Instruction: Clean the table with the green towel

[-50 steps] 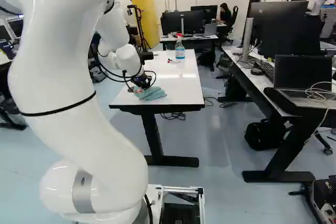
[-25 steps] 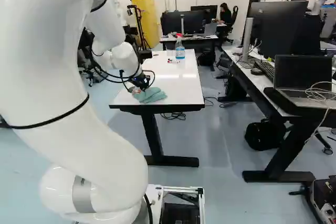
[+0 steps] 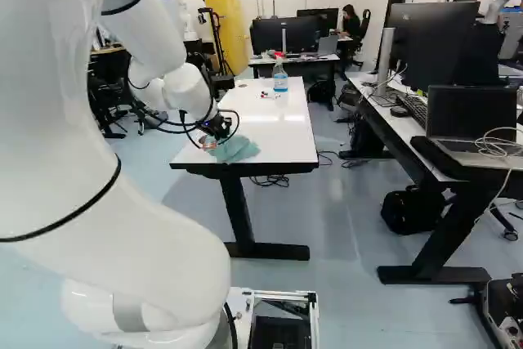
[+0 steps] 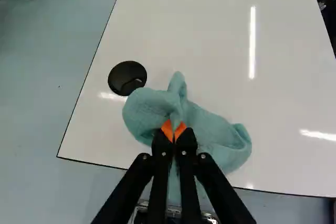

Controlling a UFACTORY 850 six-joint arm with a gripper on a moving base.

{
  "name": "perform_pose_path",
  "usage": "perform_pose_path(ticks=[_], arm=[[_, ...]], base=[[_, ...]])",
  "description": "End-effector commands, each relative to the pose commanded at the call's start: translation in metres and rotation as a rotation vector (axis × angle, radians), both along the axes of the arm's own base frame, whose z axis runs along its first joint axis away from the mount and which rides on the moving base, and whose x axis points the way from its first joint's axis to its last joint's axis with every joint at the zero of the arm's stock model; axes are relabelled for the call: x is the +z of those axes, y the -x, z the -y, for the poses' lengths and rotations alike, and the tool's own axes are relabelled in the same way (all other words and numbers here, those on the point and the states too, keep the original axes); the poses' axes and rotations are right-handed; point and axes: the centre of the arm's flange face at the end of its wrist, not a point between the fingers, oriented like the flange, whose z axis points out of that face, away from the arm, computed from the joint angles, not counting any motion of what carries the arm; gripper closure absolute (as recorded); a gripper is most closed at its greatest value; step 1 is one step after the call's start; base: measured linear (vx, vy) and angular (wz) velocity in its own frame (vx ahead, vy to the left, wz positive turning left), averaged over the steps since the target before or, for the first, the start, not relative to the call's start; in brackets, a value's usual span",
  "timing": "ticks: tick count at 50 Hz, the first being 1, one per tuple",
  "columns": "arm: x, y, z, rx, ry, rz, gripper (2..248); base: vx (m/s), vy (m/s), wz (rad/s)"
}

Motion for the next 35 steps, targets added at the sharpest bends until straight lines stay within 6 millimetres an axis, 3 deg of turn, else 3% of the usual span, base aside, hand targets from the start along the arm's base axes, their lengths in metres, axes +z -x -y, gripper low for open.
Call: perform_pose_path(ticks=[35], arm=[[-0.0003, 0.0055, 0.0077, -0.017, 0.000, 0.001, 226]], base=[[0.000, 0.000, 0.000]])
